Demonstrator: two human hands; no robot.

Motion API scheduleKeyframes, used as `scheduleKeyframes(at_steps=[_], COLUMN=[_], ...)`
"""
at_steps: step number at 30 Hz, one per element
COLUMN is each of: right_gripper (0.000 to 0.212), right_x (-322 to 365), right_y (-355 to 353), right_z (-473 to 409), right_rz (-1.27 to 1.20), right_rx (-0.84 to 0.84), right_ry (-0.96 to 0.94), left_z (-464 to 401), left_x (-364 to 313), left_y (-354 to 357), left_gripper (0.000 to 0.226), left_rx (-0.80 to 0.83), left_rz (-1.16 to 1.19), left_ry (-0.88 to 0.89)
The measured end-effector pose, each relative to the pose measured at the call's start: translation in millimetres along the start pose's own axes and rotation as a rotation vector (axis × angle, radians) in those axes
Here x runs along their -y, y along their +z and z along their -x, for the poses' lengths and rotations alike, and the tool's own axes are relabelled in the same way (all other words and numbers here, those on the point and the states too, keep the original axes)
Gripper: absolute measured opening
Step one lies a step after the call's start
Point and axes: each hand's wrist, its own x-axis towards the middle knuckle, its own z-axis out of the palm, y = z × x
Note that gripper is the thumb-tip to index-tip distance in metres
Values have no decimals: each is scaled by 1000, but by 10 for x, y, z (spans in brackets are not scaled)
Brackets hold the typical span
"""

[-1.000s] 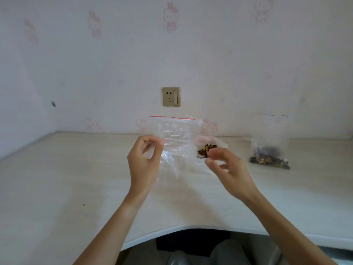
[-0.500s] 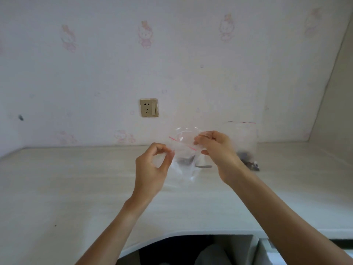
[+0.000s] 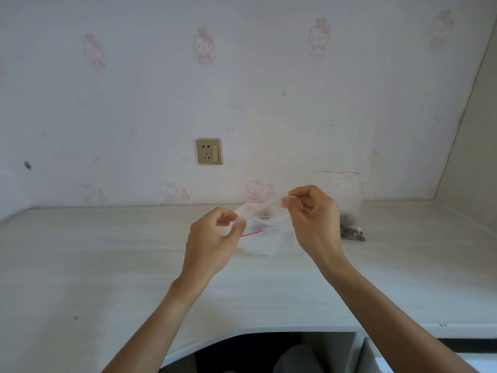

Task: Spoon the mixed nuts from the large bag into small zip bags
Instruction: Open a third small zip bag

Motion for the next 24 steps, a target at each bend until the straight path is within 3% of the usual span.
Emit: scheduleKeyframes(at_steps=[4, 9, 12, 16, 20, 24], right_gripper=[10, 17, 14, 11, 5, 22], right_x=[-37, -82, -87, -93, -68, -52], right_y=[-114, -181, -218, -259, -282, -249], right_z=[20, 40, 57, 82, 65, 83], right_rz=[50, 45, -138, -510, -975, -944], right_rx=[-46, -61, -9, 85, 200, 334], right_ry=[-29, 54, 234, 504, 666, 648], left_z=[-6, -14, -27, -19, 9, 34], left_x=[-16, -293, -381, -370, -319, -268], left_y=[-79, -154, -190, -146, -66, -6], left_gripper=[29, 30, 39, 29, 15, 7], left_rx=[-117, 82, 168, 227, 286, 310], left_rz=[51, 576, 854, 1120, 1231, 1151], left_ry=[42, -255, -387, -464, -533, -531])
